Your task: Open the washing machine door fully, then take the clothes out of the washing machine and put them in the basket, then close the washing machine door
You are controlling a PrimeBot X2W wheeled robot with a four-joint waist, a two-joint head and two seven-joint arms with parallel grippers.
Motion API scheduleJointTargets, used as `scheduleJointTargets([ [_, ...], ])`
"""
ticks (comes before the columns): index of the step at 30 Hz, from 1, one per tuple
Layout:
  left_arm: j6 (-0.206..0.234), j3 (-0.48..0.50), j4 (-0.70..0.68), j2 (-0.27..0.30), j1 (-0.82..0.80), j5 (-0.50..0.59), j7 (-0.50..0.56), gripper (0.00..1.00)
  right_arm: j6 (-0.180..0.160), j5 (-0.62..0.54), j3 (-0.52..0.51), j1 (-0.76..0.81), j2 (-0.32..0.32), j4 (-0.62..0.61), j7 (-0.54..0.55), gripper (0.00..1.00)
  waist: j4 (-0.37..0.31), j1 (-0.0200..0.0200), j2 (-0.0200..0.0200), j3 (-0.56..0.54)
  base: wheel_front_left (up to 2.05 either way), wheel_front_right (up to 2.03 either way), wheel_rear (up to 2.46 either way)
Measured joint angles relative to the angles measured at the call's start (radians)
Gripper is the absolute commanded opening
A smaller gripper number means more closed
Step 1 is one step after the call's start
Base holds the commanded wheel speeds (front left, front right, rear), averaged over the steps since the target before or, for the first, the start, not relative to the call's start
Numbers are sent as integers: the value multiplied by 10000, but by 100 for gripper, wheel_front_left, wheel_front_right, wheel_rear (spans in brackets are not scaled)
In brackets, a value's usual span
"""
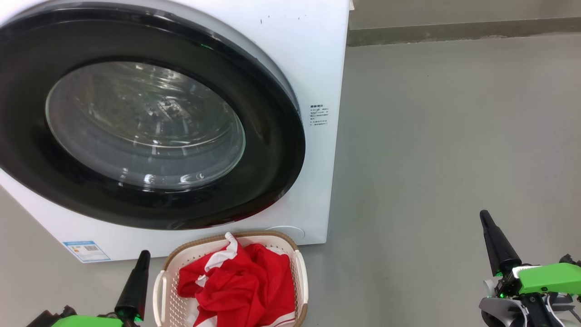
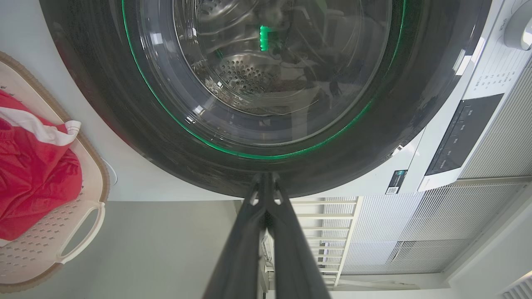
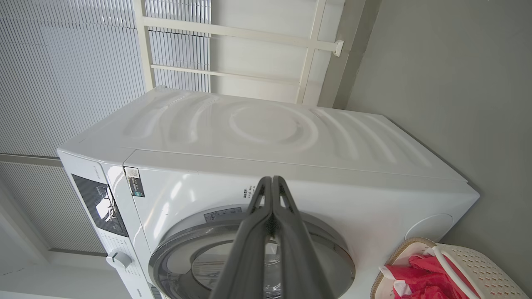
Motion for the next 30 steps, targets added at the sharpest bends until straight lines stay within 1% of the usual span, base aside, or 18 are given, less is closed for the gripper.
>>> scheduleJointTargets([
  [30, 0, 0, 0, 0, 0, 0, 0, 0, 2, 0, 2, 0, 0, 0, 0, 0, 0, 0, 0, 0, 0, 0, 0],
])
